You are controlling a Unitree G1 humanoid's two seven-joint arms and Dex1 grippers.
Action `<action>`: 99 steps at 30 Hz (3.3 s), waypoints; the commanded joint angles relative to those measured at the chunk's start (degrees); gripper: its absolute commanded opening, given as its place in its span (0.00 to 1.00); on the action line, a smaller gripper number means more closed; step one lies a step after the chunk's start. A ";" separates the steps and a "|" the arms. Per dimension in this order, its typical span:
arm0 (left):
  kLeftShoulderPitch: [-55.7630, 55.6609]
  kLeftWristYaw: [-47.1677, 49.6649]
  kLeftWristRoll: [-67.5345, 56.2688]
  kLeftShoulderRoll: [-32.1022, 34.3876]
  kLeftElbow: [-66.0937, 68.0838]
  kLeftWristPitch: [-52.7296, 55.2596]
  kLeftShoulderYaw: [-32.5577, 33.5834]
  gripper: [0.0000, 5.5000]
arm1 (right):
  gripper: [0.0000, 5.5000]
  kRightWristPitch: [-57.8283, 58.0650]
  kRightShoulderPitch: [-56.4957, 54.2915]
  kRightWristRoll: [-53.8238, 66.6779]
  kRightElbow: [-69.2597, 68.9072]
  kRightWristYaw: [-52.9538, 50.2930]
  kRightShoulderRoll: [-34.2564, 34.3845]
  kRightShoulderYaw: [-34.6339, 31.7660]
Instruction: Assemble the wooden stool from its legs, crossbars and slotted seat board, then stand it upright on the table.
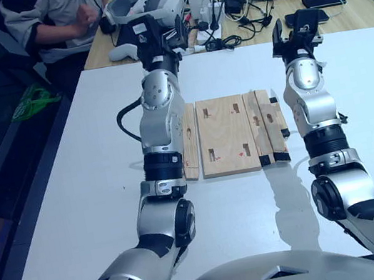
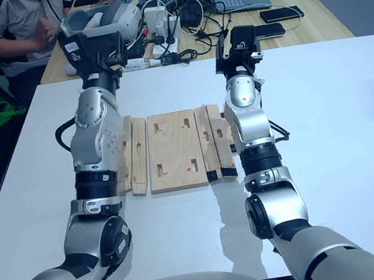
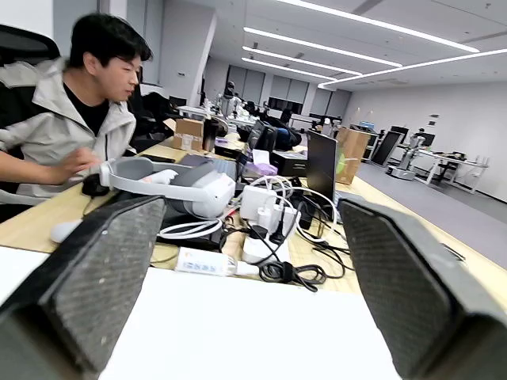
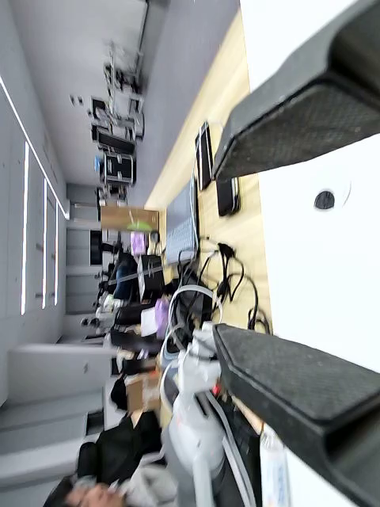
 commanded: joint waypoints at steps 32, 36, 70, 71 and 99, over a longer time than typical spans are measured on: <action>24.82 -10.61 1.05 14.27 -28.74 29.73 -2.73 0.74 | 0.61 1.72 36.33 12.58 -35.47 27.95 -10.42 -5.09; 25.90 -12.14 1.26 17.69 -31.72 40.06 -3.70 0.74 | 0.61 2.88 40.50 14.41 -37.99 28.29 -10.35 -6.37; 30.56 -13.63 8.56 23.06 -28.11 47.53 -13.32 0.74 | 0.61 5.99 37.08 20.11 -36.30 29.58 -13.02 -9.72; 30.89 -13.74 8.10 22.70 -28.38 48.12 -12.67 0.74 | 0.61 5.88 36.98 20.05 -36.13 29.57 -12.95 -9.65; 28.11 -16.35 2.38 19.66 -31.47 57.47 -7.96 0.74 | 0.61 5.27 37.26 20.04 -35.47 27.93 -11.91 -10.25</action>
